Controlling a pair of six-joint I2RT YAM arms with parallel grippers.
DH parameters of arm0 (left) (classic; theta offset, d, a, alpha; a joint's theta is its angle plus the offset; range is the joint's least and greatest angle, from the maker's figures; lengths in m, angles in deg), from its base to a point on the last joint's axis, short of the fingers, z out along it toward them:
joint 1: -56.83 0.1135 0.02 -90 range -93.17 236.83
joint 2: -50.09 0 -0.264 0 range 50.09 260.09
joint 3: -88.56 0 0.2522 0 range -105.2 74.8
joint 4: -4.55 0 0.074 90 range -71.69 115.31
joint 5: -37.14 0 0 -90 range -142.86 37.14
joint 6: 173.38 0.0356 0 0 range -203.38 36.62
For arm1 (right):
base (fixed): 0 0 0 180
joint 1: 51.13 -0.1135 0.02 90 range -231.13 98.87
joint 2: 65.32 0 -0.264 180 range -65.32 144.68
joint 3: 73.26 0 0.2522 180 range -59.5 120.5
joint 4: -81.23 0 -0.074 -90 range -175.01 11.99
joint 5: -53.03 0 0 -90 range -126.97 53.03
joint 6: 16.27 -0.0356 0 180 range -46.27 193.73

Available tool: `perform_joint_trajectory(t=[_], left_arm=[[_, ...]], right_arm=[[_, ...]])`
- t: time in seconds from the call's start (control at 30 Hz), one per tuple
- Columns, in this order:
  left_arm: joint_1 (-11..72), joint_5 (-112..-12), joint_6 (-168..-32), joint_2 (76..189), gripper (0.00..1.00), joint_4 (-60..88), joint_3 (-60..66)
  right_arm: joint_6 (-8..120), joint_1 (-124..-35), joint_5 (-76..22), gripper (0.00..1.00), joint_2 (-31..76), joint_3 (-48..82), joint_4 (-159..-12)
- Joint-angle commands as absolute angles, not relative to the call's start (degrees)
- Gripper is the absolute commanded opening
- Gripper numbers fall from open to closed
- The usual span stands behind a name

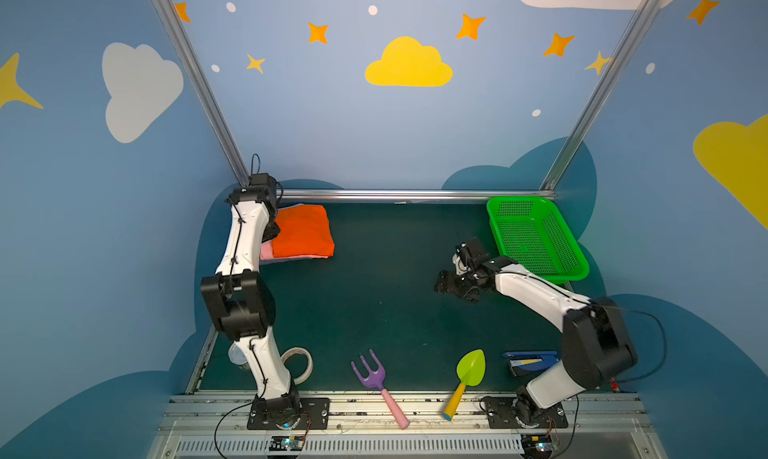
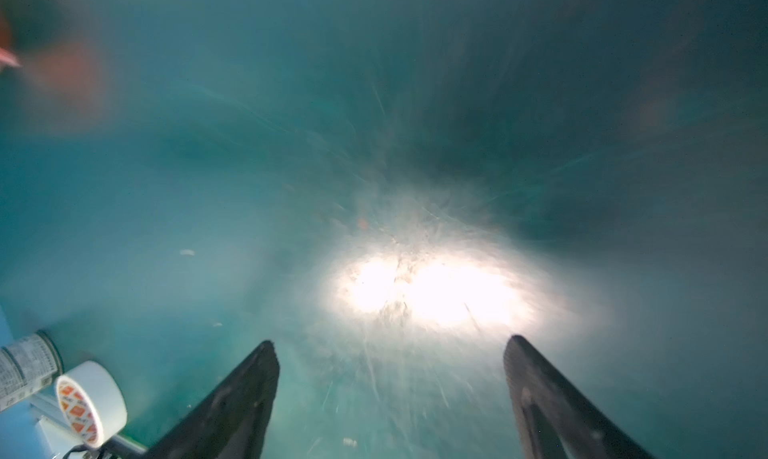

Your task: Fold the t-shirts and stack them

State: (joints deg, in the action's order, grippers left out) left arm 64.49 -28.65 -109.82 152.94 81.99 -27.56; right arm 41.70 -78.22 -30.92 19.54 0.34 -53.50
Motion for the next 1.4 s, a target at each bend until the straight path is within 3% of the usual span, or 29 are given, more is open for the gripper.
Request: perform_joint_trajectory(t=[0.0,0.03,0.07,0.23,0.33,0.4,0.5,0.67,0.8,0.87,1.03,1.17,1.27,1.37], left_arm=[[64.91,-32.32,-114.30,139.46,0.69,63.09,-11.04],[64.86,-34.08,-113.99,135.74,0.74,58.49,-5.19],[64.81,-35.52,-114.50,132.64,0.99,55.09,-0.57],[64.30,-33.76,-121.31,120.77,1.00,44.67,20.10],[64.30,-31.97,-124.69,117.90,1.00,40.17,28.48],[64.21,-30.76,-124.51,117.52,1.00,37.36,32.19],[63.82,-26.82,-118.82,119.90,1.00,30.75,37.05],[64.02,-28.37,-113.41,126.38,1.00,28.90,34.76],[63.22,-31.94,-110.50,127.28,1.00,8.66,45.05],[63.66,-35.31,-107.91,125.69,1.00,6.09,45.87],[63.94,-32.83,-105.41,126.73,1.00,-3.04,47.93],[63.53,-36.11,-99.63,129.54,1.00,-18.13,52.22],[61.46,-37.08,-95.88,129.07,1.00,-22.12,54.42],[60.53,-46.39,-90.24,132.21,1.00,-27.95,55.57]], right_arm=[[45.55,-77.50,-41.06,0.87,9.02,-0.70,-53.45],[46.04,-77.27,-43.02,0.87,6.02,-1.38,-53.98],[46.75,-77.16,-45.02,0.87,3.73,-2.33,-54.93],[56.69,-77.04,-59.30,0.88,-8.39,-15.88,-74.70],[56.66,-76.40,-68.82,0.88,-12.54,-23.08,-83.03],[63.15,-75.49,-71.83,0.88,-13.37,-28.40,-91.17],[71.51,-72.47,-72.23,0.88,-10.35,-32.99,-98.09],[59.31,-67.92,-79.87,0.87,1.60,-28.82,-87.64],[59.64,-65.89,-76.84,0.90,11.60,-25.60,-90.04],[65.30,-65.81,-71.35,0.90,14.55,-22.63,-90.85],[73.87,-63.71,-61.53,0.90,22.56,-17.66,-97.77],[69.16,-55.05,-45.10,0.90,22.85,-15.48,-92.53],[68.69,-51.42,-37.01,0.90,16.73,-26.49,-103.75],[70.34,-51.47,-35.77,0.91,17.82,-38.46,-129.95]])
